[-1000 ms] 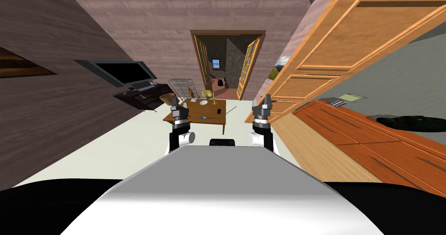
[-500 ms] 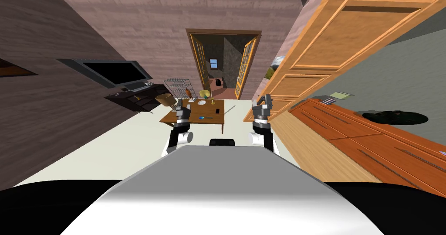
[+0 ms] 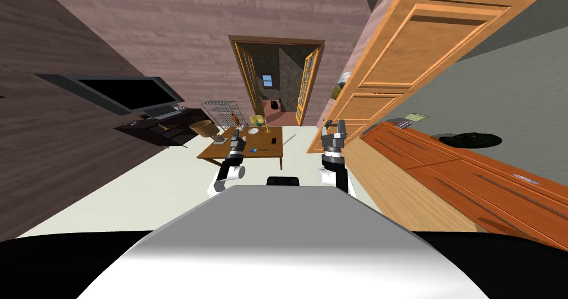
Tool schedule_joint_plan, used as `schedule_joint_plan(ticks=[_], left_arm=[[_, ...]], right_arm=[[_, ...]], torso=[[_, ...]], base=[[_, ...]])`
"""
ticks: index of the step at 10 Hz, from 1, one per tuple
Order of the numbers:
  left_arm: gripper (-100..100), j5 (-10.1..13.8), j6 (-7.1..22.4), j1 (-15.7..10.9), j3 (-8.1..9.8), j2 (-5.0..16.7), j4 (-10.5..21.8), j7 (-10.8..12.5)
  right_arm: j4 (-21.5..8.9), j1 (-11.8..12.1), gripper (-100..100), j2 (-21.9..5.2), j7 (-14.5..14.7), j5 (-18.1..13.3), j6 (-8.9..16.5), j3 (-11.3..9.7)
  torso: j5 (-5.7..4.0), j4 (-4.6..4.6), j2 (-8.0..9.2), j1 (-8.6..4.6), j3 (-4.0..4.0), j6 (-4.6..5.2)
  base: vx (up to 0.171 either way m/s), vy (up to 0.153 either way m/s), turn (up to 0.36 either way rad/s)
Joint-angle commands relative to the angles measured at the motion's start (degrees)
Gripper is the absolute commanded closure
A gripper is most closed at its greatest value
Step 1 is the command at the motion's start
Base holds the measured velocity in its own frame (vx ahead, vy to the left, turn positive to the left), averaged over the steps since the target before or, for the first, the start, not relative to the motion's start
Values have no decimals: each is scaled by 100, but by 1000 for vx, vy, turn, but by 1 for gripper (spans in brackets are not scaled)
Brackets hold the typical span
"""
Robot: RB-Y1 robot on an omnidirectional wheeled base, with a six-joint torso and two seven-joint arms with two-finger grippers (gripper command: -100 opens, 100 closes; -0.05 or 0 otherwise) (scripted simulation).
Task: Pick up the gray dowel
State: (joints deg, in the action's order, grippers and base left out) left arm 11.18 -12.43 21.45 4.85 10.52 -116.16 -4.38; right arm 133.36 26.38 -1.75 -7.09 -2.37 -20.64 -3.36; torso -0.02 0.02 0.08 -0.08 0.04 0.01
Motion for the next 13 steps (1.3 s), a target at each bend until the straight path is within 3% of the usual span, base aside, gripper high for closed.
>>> schedule_joint_plan(ticks=[1, 2, 4, 9, 10, 11, 12, 13], left_arm=[[-100, 130, 251, -154, 64, 195, 286, 71], [-100, 130, 251, -154, 64, 195, 399, 71], [-100, 308, 576, -399, 148, 428, 802, 155], [-100, 493, 1018, -657, 237, 649, 1573, 234], [-100, 586, 1233, -790, 282, 756, 1783, 270], [-100, 586, 1233, -790, 282, 756, 1897, 270], [-100, 678, 1455, -925, 328, 862, 2069, 303], [-100, 678, 1455, -925, 328, 862, 2179, 303]], right_arm=[[0, 0, 0, 0, 0, 0, 0, 0], [0, 0, 0, 0, 0, 0, 0, 0], [0, 0, 0, 0, 0, 0, 0, 0], [0, 0, 0, 0, 0, 0, 0, 0], [0, 1, 0, 0, 0, 0, 0, 0], [0, 0, 0, 0, 0, 0, 0, 0], [0, 1, 0, 0, 0, 0, 0, 1], [0, 0, 0, 0, 0, 0, 0, 0]], torso=[[0, 0, 0, 0, 0, 0], [-1, 1, 4, -3, 2, 0], [0, 0, 1, 0, 1, 0], [0, 0, 0, 0, 0, 0], [0, 0, -1, 3, 0, -4], [0, 0, -2, 1, -1, 0], [0, 0, -2, 3, -1, -4], [0, 0, -2, 1, -1, -1]], base=[[-37, -37, -165], [-26, -25, -72], [-27, -35, -153], [-19, -25, -91], [-14, -29, -152], [-12, -19, -63], [-13, -25, -151], [-10, -18, -72]])
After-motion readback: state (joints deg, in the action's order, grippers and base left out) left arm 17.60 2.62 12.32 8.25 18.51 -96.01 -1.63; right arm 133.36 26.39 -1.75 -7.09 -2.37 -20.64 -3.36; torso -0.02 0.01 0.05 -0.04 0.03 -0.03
